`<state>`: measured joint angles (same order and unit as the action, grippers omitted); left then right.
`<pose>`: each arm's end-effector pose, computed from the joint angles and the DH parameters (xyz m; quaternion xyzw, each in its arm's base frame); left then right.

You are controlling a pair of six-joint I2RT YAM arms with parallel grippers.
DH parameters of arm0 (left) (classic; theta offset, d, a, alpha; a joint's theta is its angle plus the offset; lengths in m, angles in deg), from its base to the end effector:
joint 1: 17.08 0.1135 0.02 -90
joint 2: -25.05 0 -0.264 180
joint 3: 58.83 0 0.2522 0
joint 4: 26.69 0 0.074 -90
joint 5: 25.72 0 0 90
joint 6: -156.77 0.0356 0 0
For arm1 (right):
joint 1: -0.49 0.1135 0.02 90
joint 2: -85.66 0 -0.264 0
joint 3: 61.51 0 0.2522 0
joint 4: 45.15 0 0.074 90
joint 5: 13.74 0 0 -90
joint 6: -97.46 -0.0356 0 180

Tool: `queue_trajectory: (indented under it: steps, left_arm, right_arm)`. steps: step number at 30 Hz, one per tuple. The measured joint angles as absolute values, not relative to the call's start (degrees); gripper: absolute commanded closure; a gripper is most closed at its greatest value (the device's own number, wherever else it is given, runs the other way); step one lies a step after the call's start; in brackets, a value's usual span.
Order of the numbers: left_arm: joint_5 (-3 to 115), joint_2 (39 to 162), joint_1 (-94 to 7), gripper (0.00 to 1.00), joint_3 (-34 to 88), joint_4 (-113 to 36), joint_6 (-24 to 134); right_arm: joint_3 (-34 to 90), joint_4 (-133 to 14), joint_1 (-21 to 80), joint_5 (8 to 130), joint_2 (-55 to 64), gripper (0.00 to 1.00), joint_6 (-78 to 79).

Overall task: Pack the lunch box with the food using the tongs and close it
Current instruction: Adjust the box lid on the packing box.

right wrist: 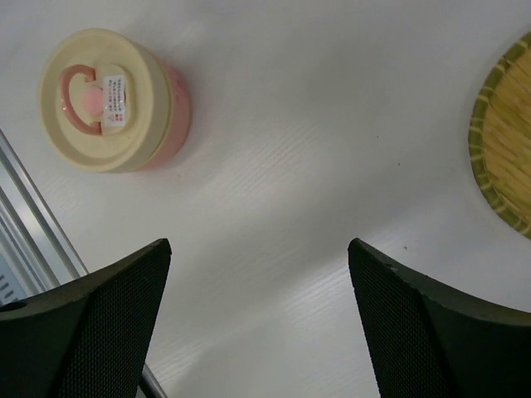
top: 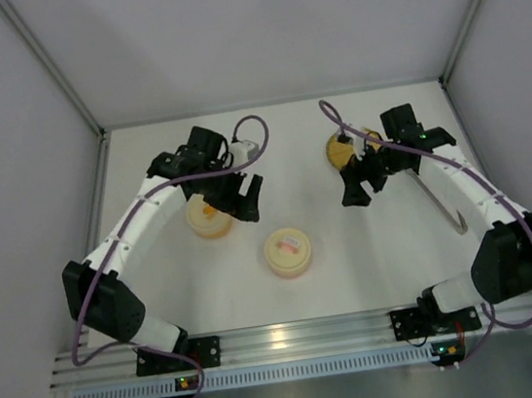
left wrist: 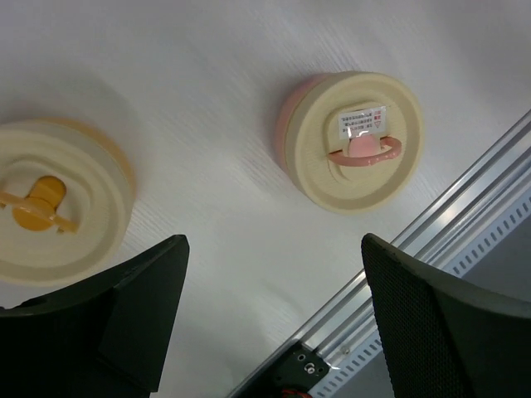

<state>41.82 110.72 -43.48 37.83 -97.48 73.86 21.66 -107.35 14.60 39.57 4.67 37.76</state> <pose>0.2639 -0.1462 0.3324 0.3214 0.8922 -0.2282 0.2204 0.2682 0.0894 0.2950 -0.4219 0.8181 0.2664 0.2859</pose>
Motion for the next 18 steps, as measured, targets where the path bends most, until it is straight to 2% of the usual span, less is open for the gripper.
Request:
queue_trajectory:
  steps: [3,9,16,18]
  left_arm:
    - [47.98,115.31,-48.33,0.04,39.42,-99.14,67.06]
    - [54.76,116.79,-56.28,0.07,39.58,-100.19,57.6]
    - [55.22,117.69,-60.79,0.11,38.94,-100.87,50.54]
    - [54.54,118.67,-60.53,0.05,38.83,-101.55,48.86]
  right_arm:
    - [19.65,-107.33,9.59,39.07,7.65,0.13,35.6]
    - [16.52,-107.4,4.26,37.97,13.29,0.12,33.78]
    - [14.05,-107.42,2.9,37.17,14.47,0.11,33.76]
    - [13.72,-107.55,2.88,37.08,14.47,0.11,33.81]
